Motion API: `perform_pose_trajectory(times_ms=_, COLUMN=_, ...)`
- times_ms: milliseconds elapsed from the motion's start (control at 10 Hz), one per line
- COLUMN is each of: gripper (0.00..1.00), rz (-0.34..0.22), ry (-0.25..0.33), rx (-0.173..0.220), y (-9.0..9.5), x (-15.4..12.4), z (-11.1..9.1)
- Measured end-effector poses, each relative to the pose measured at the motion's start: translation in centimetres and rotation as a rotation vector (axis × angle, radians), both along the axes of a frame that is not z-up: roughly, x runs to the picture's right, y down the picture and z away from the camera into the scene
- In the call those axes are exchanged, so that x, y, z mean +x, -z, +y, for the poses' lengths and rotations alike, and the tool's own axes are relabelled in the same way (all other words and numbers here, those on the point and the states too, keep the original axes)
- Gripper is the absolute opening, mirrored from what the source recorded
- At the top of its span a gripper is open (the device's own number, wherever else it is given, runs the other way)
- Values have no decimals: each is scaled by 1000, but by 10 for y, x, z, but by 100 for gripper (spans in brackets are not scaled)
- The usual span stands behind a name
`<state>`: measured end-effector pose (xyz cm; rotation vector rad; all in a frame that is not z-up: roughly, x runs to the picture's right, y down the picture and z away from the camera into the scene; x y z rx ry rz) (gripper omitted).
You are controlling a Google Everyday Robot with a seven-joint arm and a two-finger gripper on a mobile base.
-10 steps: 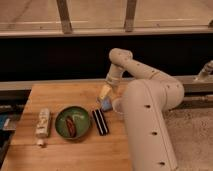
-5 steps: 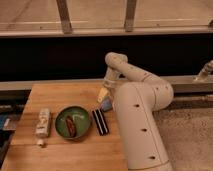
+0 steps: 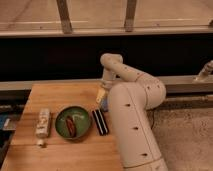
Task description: Wipe the white sponge on the table
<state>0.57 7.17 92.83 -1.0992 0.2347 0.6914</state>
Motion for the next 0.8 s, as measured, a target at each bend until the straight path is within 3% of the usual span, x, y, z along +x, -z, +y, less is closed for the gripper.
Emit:
perform_pose_trajectory(times_ms=300, gripper=80, rz=44, ry=-9, rx=14, y=-6, x=11, z=1)
perform_pose_trajectory(times_ms=700, gripper=80, rz=59, ry=-8, rx=9, y=-15, x=11, z=10)
perform_pose_trajectory(times_ms=800, gripper=76, rz=58, ry=-9, rx=7, y=-15, x=9, z=11)
